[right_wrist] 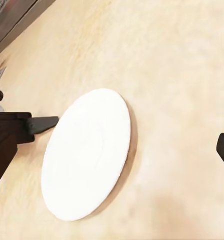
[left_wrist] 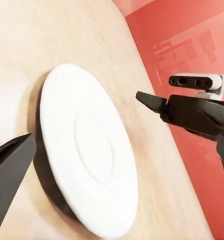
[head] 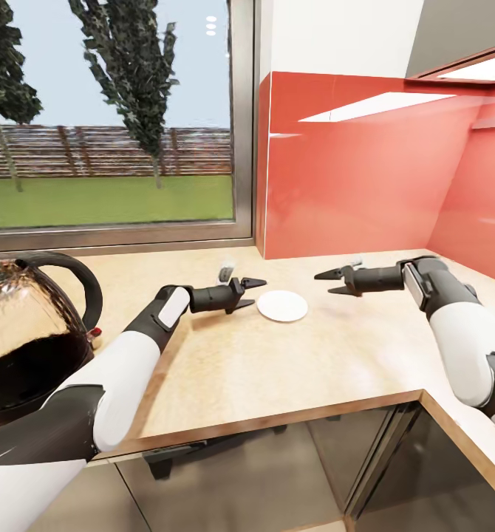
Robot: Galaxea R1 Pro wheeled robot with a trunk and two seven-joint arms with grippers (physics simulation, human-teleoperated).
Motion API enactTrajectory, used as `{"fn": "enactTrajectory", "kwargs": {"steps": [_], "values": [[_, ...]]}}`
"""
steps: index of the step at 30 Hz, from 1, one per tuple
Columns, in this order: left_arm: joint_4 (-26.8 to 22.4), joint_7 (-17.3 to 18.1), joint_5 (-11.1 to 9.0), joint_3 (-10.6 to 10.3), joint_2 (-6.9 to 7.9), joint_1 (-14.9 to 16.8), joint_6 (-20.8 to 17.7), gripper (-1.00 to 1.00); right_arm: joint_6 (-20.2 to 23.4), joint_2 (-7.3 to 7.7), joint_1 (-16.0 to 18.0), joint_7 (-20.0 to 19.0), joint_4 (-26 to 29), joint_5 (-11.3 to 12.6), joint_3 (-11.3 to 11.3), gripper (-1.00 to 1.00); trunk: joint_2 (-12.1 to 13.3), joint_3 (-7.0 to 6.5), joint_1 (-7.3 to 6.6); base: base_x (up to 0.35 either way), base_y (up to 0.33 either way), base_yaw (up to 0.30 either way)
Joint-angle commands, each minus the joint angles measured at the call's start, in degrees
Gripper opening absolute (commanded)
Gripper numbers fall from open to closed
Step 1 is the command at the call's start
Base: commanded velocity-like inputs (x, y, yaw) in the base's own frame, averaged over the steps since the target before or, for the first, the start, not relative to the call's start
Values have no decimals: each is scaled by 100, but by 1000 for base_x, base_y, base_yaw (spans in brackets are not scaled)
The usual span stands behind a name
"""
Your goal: Set up a coffee station on the kitchen countertop: keep the coffee maker on the countertop, move the bottle of coffee from the kitchen shelf to the counter next to the coffee maker, place a paper coffee filter on top of the coffee maker, put the saucer next to the coffee maker with the coffee cup on the saucer, and place the electric kettle next to the coffee maker.
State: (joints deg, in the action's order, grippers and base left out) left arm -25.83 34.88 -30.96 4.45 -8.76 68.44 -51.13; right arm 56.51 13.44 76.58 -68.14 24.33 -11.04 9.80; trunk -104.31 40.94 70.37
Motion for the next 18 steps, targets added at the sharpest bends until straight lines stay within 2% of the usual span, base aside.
{"fn": "enactTrajectory", "kwargs": {"steps": [1,10,18], "values": [[33,16,125,30,-4,3,-20,100,35,-31,1,-29,-136,-58,40,100,-3,7,0,0,0,0],[204,27,125,30,-11,2,-12,100,27,-226,-2,-15,-307,-56,40,100,-3,7,0,0,0,0],[202,27,125,30,-15,2,4,100,27,-343,-2,-15,-317,-62,40,100,-3,7,0,0,0,0]]}}
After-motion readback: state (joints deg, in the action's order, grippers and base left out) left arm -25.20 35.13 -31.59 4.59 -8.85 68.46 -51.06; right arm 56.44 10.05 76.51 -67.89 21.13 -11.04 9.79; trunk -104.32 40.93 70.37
